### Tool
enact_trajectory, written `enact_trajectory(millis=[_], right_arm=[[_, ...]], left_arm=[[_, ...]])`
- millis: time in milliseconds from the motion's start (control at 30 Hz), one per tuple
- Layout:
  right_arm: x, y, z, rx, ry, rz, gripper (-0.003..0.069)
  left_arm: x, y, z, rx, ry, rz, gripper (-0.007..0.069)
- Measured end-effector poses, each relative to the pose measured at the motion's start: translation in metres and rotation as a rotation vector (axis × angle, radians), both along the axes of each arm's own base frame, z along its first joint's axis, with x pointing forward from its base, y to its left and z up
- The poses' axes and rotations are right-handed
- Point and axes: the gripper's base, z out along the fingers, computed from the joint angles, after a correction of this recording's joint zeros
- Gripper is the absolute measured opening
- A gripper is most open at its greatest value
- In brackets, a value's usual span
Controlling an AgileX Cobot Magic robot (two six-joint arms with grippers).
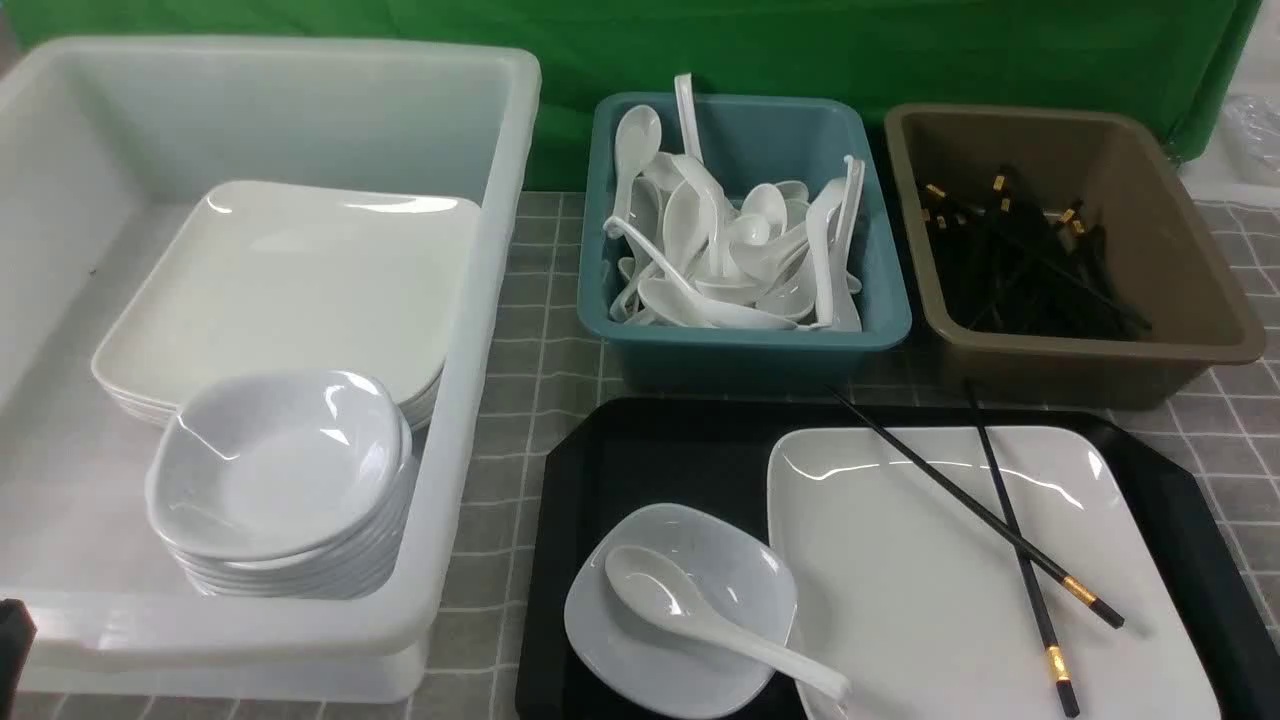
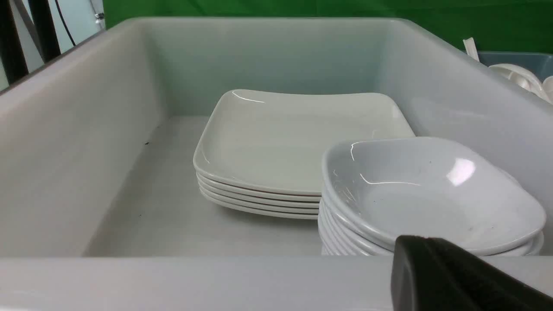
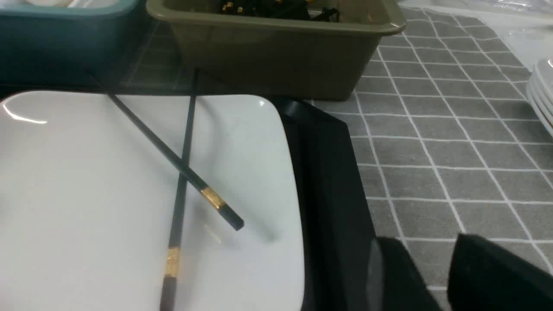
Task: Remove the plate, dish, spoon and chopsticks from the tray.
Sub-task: Use the right arm to grab a pair of chopsticks from the plate
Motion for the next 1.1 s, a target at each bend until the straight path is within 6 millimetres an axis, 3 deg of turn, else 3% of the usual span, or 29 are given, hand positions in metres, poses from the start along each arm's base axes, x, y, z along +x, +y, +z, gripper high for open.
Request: enact_trajectory(millis=[267, 733, 833, 933, 1033, 1100], right_arm=[[0.000, 0.000, 0.000, 0.000, 0.000, 0.000, 0.0240], [0.000, 0.000, 0.000, 0.000, 0.000, 0.000, 0.0240], [0.000, 0.000, 0.000, 0.000, 0.000, 0.000, 0.0240], [0.000, 0.000, 0.000, 0.000, 0.000, 0.000, 0.0240], [0.000, 0.000, 0.000, 0.005, -0.002, -0.001, 0.0240], [0.001, 0.002, 0.004, 0.127, -0.058, -0.018, 0.0240]], left_arm=[[0.000, 0.000, 0.000, 0.009, 0.000, 0.000, 0.0006], [0.000, 0.002, 0.003, 0.211, -0.039, 0.008, 0.0006], [0.000, 0.001, 0.011, 0.012, -0.120, 0.009, 0.0006], [0.000, 0.003, 0.021, -0.296, -0.225, 0.024, 0.0006], [-0.001, 0.005, 0.027, -0.399, -0.288, 0.035, 0.0006], [-0.003, 0.008, 0.032, -0.447, -0.353, 0.046, 0.0006]])
